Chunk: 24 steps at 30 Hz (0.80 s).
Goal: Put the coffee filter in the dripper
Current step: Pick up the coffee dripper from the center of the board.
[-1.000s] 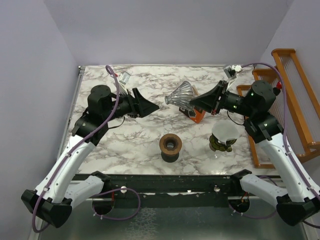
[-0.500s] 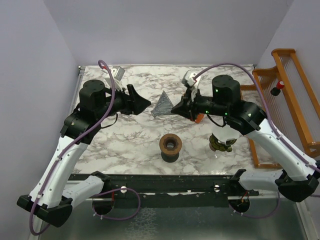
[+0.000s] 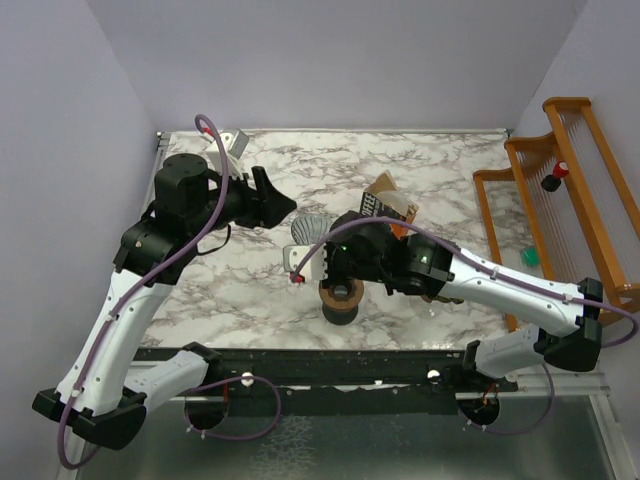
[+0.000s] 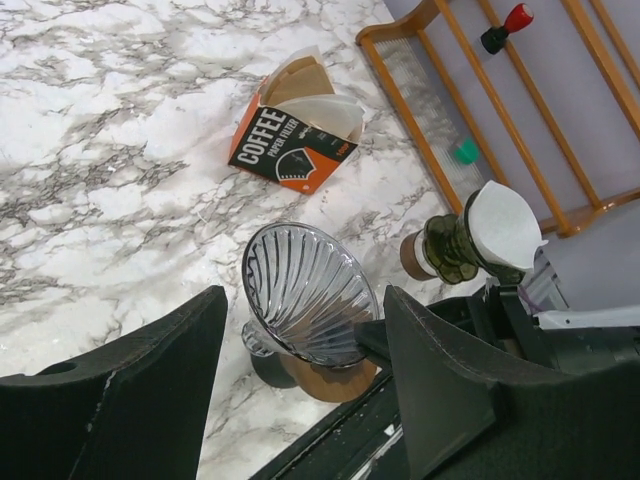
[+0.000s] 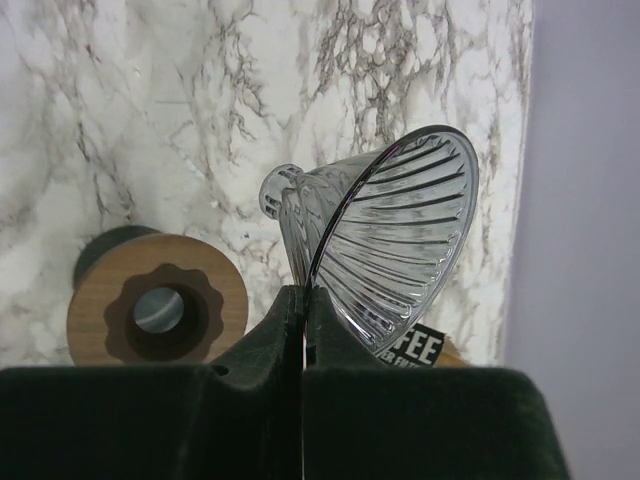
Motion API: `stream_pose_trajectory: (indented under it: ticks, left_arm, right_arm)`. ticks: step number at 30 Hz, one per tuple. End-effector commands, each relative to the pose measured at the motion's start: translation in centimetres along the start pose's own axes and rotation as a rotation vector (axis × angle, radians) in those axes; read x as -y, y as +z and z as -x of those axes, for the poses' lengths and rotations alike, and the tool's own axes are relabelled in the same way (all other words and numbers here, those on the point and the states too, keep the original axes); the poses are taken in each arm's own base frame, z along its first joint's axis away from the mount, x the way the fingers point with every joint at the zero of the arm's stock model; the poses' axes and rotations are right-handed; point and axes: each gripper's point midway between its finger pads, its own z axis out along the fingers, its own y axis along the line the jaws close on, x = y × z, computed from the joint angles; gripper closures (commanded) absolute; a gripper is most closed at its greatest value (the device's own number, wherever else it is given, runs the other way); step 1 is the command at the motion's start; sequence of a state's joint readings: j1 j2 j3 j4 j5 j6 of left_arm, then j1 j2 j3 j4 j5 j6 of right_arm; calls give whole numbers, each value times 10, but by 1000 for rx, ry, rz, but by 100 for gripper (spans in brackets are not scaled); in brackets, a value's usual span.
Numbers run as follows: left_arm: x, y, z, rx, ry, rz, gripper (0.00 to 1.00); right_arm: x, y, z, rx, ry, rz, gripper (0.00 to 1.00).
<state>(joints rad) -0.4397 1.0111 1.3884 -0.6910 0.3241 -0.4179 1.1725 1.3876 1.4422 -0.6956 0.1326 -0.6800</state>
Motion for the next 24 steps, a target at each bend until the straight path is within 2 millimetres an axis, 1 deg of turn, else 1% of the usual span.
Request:
stream_pose_trajectory:
  ticks: [1, 4, 8, 15, 20, 24]
  left_arm:
    - [-9, -3, -6, -31, 24, 44, 34]
    - [-17, -2, -12, -53, 33, 77, 34]
    - [-25, 1, -18, -80, 44, 105, 34]
    - [-27, 8, -28, -125, 47, 88, 34]
    - [-29, 13, -38, -169, 44, 79, 35]
    - [-37, 16, -43, -187, 52, 108, 36]
  right_arm:
    - [17, -7, 1, -42, -265, -90, 100]
    - [13, -8, 3, -41, -379, -93, 99]
    - [15, -8, 4, -50, -517, -113, 100]
    - [17, -13, 12, -39, -720, -157, 100]
    - [19, -16, 15, -37, -824, -205, 99]
    - [21, -18, 13, -69, -887, -228, 100]
